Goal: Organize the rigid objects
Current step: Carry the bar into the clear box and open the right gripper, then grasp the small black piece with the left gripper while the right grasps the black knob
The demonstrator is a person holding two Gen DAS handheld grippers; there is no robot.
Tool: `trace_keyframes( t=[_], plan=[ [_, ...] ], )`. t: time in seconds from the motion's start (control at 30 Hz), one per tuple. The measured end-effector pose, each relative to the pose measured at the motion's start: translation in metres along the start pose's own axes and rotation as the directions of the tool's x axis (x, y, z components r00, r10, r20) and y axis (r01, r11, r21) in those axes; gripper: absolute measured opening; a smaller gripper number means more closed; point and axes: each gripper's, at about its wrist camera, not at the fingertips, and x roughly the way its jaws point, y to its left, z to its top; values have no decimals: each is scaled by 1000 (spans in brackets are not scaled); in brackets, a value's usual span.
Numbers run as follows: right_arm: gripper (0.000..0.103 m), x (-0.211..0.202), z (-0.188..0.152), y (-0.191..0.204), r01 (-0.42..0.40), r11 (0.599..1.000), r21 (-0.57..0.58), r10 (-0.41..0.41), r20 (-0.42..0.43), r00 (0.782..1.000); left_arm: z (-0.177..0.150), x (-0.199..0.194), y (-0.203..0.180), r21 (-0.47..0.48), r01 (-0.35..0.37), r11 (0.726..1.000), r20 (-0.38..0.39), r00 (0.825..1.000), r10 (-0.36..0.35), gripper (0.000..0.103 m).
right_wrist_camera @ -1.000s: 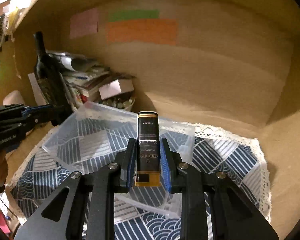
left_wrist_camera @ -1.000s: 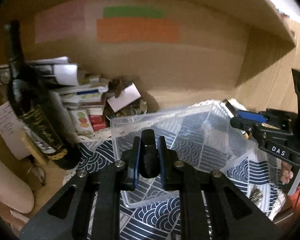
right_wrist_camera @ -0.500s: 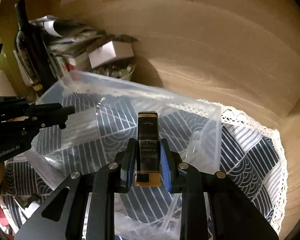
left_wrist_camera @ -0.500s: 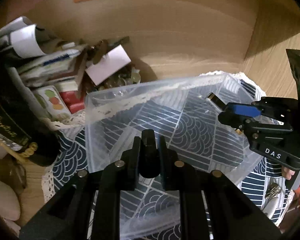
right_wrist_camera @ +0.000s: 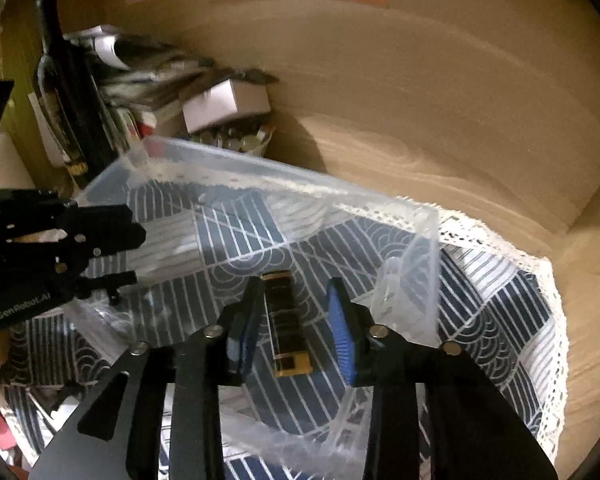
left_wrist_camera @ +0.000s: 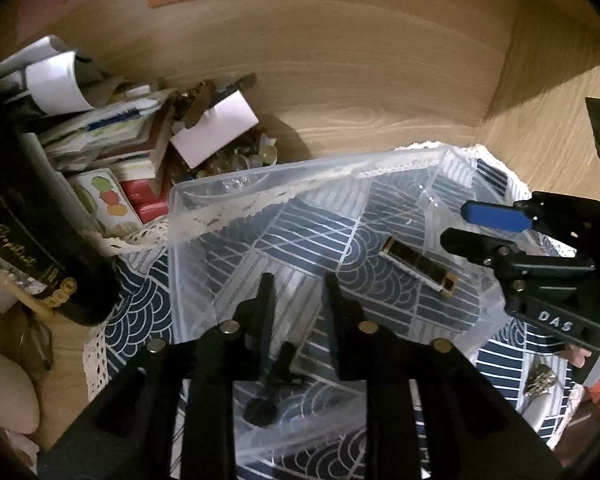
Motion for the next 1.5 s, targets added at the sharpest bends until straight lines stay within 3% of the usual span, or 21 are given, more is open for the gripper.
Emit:
trace_keyframes(
  t=[0.07, 0.23, 0.47, 0.63, 1.0, 1.13, 1.5],
  plan=[
    [34, -14, 1, -1, 4, 1000, 10, -4, 28, 1000, 0, -10, -1, -5, 8, 1000, 4, 1000, -8, 37],
    [54, -58, -5, 0, 49, 999, 14, -50, 120, 991, -3, -45, -4, -8, 17, 1000, 73, 997, -16, 61],
    [59, -90, -29, 2, 101, 994, 29, -104, 155, 982, -22, -75, -12, 17, 30, 999, 113, 993, -32, 83],
    [59, -96, -56, 5, 104, 993, 58, -110, 122, 986, -48, -80, -12, 30, 26, 999, 112, 993, -29, 85],
    [59, -83, -120, 0, 74, 988, 136, -71, -29, 997, -116, -67, -5, 47, -6, 999, 5, 1000, 6, 87],
    [59, -74, -133, -1, 49, 987, 156, -37, -79, 996, -134, -59, 2, 19, 16, 1000, -41, 999, -15, 87],
    [57, -70, -144, -7, 52, 983, 177, -32, -116, 993, -148, -53, 18, -30, -15, 999, -59, 998, 13, 86]
  ],
)
